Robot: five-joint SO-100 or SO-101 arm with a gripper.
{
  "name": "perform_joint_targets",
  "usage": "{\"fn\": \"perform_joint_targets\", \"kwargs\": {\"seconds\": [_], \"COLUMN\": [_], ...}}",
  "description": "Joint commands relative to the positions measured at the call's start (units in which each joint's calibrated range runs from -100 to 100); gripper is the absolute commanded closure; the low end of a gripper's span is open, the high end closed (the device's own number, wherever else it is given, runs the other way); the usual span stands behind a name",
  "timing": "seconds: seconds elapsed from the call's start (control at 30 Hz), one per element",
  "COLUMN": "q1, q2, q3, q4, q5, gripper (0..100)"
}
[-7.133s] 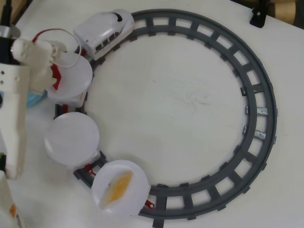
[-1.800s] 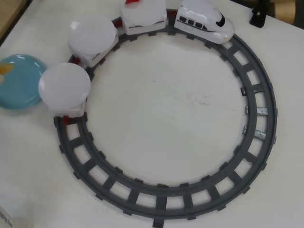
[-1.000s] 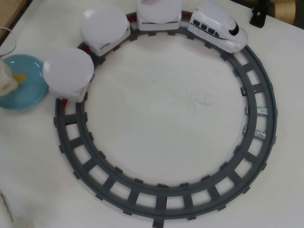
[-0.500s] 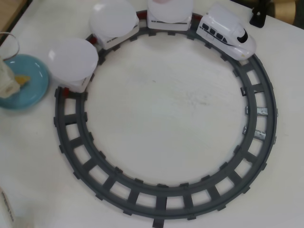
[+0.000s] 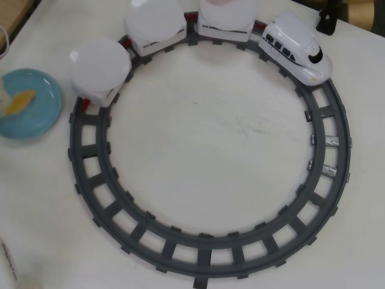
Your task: Pick up the sushi from the Shinkansen and put it on the blue dish
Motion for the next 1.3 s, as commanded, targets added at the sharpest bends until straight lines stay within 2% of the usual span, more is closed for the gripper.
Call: {"fn": "perform_joint_targets", "kwargs": {"seconds": [0.0,0.23,0.43,0.63,0.8,1.07,1.27], "q1": [2.0,8.6,17.1,19.3,18.8,19.5,20.1], "q2": [-1.5,-12.5,-26.4,-44.3,-60.6,-86.8,-104.4], "q3": [-6.5,5.8,8.9,17.1,35.5,79.3,102.4], "q4": [2.3,2.3,2.2,2.2,0.6,-18.1,-23.2], "q5": [-0.3,-0.4,-4.7,-8.5,-10.8,-13.8,-14.1], "gripper": [75,76,76,76,76,76,76]}}
